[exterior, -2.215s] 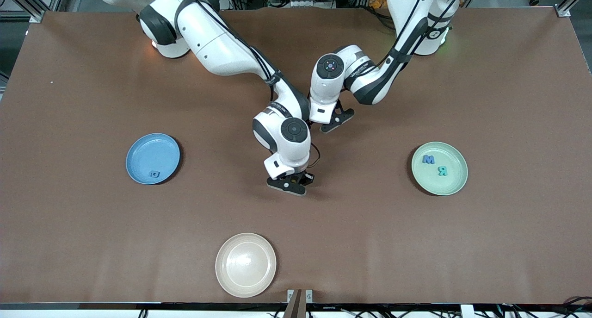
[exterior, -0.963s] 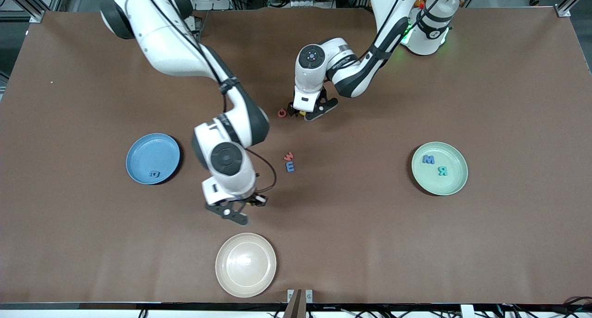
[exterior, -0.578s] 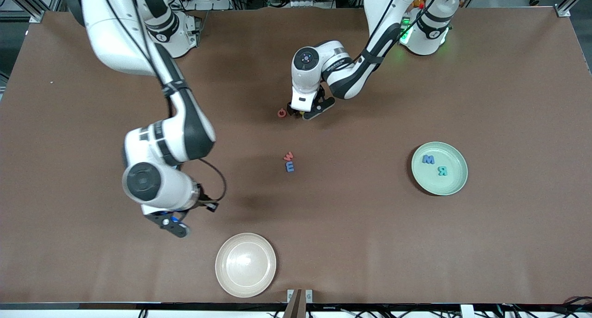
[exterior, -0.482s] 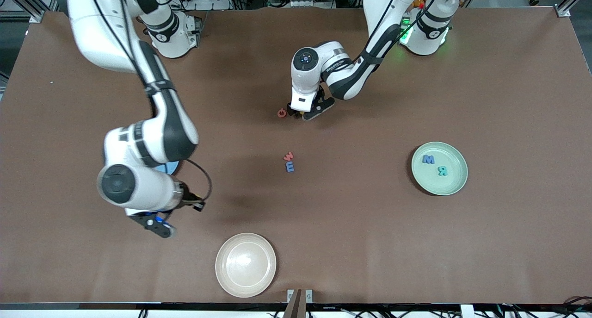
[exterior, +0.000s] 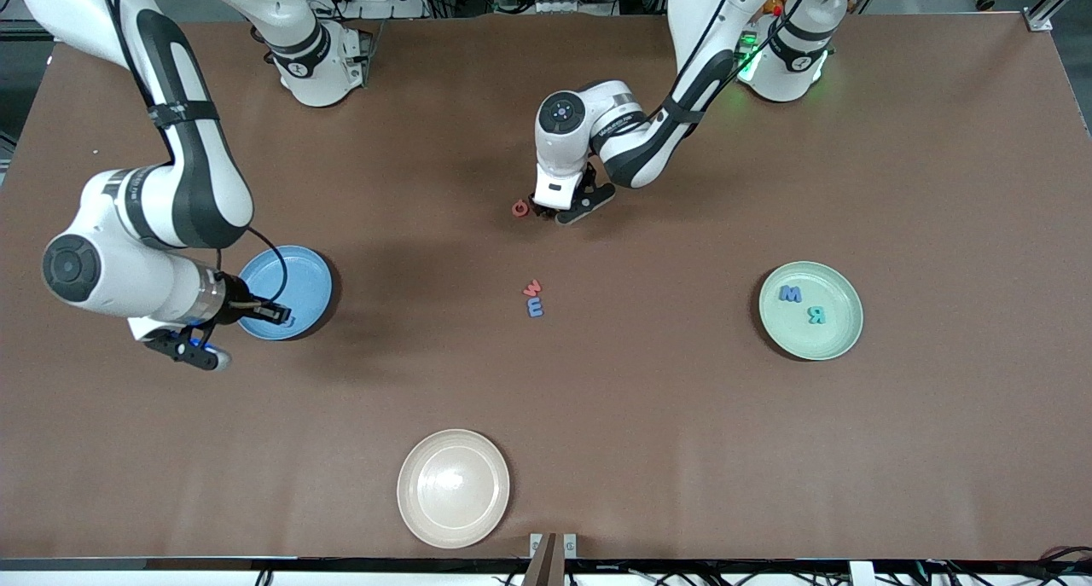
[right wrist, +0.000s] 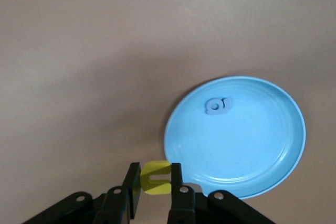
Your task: Sort upper and lower case letters into plates
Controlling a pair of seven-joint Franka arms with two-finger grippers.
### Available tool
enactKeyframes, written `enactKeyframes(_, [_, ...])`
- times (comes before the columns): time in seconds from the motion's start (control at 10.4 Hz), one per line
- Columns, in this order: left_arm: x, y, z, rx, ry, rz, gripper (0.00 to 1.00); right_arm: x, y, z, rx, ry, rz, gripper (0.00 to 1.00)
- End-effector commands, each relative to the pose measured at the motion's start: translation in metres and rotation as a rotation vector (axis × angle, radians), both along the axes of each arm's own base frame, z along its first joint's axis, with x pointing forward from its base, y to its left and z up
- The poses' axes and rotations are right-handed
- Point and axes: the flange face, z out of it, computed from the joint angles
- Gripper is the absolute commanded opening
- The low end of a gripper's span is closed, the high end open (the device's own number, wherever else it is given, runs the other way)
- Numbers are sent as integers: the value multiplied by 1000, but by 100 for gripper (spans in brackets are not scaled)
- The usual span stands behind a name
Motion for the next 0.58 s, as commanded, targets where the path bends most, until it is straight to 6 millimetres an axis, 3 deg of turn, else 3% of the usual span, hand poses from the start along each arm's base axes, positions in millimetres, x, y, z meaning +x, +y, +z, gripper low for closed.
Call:
enactKeyframes(0.0, [0,-3,-6,16,-10,-2,50,-45,-31,-20,25,-10,95,0])
enactKeyframes(0.19, [8,-2,-2,17,-42,-34,0,-61,-56,-55,-32,-30,157,2])
enactKeyframes(0.29, [20,3,7,10,-57,-16,0,-73,-74,-71,-56,-40,163,4])
enactKeyframes(0.39, [46,18,32,-8,-92,25,0,-74,-75,-71,-54,-39,173,9])
enactKeyframes(0.48, [62,28,54,1,-112,40,0,-73,-75,-76,-54,-31,174,35])
